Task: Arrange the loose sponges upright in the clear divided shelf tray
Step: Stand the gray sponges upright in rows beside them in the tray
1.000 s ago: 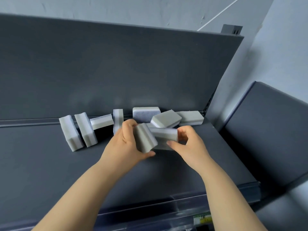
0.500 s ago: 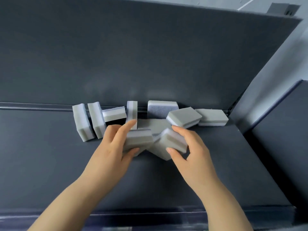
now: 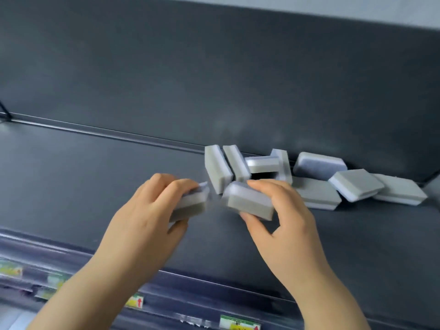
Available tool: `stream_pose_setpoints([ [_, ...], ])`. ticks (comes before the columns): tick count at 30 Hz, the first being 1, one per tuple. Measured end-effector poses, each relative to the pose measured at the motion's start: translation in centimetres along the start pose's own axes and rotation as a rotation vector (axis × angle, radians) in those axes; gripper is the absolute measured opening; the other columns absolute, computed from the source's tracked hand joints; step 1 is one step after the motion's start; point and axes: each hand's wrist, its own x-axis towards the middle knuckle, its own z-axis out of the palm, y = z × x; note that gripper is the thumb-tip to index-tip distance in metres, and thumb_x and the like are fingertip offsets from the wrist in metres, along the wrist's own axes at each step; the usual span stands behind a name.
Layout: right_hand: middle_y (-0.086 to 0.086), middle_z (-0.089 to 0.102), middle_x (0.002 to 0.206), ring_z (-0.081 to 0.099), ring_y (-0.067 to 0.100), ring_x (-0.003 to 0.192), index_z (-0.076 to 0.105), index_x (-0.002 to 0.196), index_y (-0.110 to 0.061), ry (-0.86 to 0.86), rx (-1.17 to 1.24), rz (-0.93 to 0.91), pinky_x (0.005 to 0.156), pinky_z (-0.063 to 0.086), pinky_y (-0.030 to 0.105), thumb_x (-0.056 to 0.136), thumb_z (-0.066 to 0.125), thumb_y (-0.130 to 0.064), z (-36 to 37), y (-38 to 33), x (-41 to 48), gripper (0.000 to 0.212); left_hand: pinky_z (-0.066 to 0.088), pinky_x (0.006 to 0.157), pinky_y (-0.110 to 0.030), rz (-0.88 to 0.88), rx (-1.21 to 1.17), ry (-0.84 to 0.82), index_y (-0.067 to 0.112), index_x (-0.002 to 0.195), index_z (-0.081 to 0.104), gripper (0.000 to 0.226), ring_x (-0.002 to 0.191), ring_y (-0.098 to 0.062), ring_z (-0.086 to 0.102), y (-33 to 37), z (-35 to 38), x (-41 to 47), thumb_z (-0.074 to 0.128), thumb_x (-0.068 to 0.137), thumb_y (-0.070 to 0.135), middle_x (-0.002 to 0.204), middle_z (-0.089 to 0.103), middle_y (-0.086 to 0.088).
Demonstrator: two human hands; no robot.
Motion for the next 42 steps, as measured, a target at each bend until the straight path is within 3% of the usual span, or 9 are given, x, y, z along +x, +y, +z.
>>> stream_pose_setpoints([
  [2,-0.008,0.057,0.110,0.053,0.009,0.105,0.054,0.113,-0.026,0.006,0.022,-0.030,0.092,0.035,0.009,0.074,0.070,-0.017,3.2,-3.3,0.1,0.043,0.050,0.053,-0.031,0.036,0.082,0.040,0.026,0.112,0.054,0.040,0.088,-0.016,0.051,-3.6,-2.7,-1.7,0.071,0.076,0.023,0.103,0.054,0.008],
  [5,-0.009,0.056,0.110,0.053,0.009,0.105,0.053,0.112,-0.024,-0.030,0.046,-0.109,0.093,0.035,0.010,0.073,0.069,-0.015,8.8,-9.0,-0.3,0.043,0.050,0.063,-0.029,0.055,0.158,0.057,0.021,0.112,0.053,0.035,0.092,-0.016,0.052,-9.6,-7.1,-4.9,0.055,0.081,0.038,0.103,0.059,0.006],
  [9,-0.010,0.052,0.112,0.051,0.008,0.106,0.050,0.115,-0.024,-0.107,0.078,-0.183,0.093,0.035,0.010,0.076,0.066,-0.016,15.9,-16.0,-0.6,0.042,0.043,0.078,-0.027,-0.007,0.170,0.087,0.016,0.114,0.053,0.035,0.095,-0.017,0.052,-17.5,-12.6,-9.7,0.051,0.082,0.030,0.106,0.059,0.002],
  [14,-0.012,0.053,0.111,0.050,0.005,0.103,0.052,0.112,-0.025,-0.149,0.139,-0.177,0.089,0.035,0.005,0.080,0.056,-0.029,23.1,-22.3,0.0,0.032,0.040,0.085,-0.027,-0.092,0.206,0.083,0.009,0.110,0.059,0.035,0.096,-0.019,0.052,-24.5,-18.2,-13.9,0.053,0.079,0.020,0.105,0.061,-0.003],
  [20,-0.011,0.055,0.108,0.049,0.000,0.102,0.052,0.111,-0.025,-0.192,0.204,-0.156,0.088,0.034,0.003,0.080,0.057,-0.030,29.4,-26.1,1.9,0.032,0.037,0.089,-0.024,-0.184,0.241,0.089,0.005,0.109,0.064,0.037,0.097,-0.015,0.051,-30.8,-21.8,-16.1,0.071,0.073,0.011,0.103,0.065,-0.002],
  [27,-0.010,0.057,0.110,0.048,-0.006,0.103,0.055,0.113,-0.024,-0.221,0.222,-0.174,0.087,0.031,0.000,0.077,0.064,-0.029,36.6,-27.7,7.1,0.038,0.039,0.089,-0.024,-0.147,0.232,0.059,0.007,0.117,0.061,0.044,0.098,-0.015,0.052,-39.1,-23.6,-13.2,0.049,0.084,0.033,0.108,0.062,0.000],
  [35,-0.019,0.055,0.107,0.048,-0.008,0.100,0.054,0.114,-0.028,-0.197,0.293,-0.183,0.086,0.031,0.000,0.075,0.066,-0.024,44.6,-30.8,16.1,0.041,0.042,0.086,-0.026,-0.076,0.361,0.109,0.008,0.121,0.061,0.045,0.097,-0.018,0.054,-48.8,-28.0,-5.0,0.062,0.082,0.031,0.108,0.063,-0.001],
  [39,-0.021,0.054,0.105,0.050,-0.006,0.098,0.055,0.113,-0.027,-0.209,0.281,-0.239,0.086,0.033,0.001,0.074,0.066,-0.022,47.8,-32.3,19.2,0.041,0.042,0.084,-0.024,-0.098,0.343,0.095,0.012,0.122,0.061,0.045,0.097,-0.014,0.054,-52.3,-29.3,-3.3,0.057,0.083,0.035,0.109,0.062,0.003],
  [42,-0.028,0.053,0.104,0.047,-0.014,0.096,0.051,0.110,-0.036,-0.228,0.286,-0.207,0.080,0.032,-0.002,0.073,0.066,-0.025,49.5,-32.8,20.5,0.042,0.043,0.080,-0.023,-0.161,0.286,0.117,0.014,0.120,0.062,0.045,0.094,-0.010,0.054,-55.2,-30.1,-2.4,0.072,0.079,0.029,0.109,0.062,0.006],
])
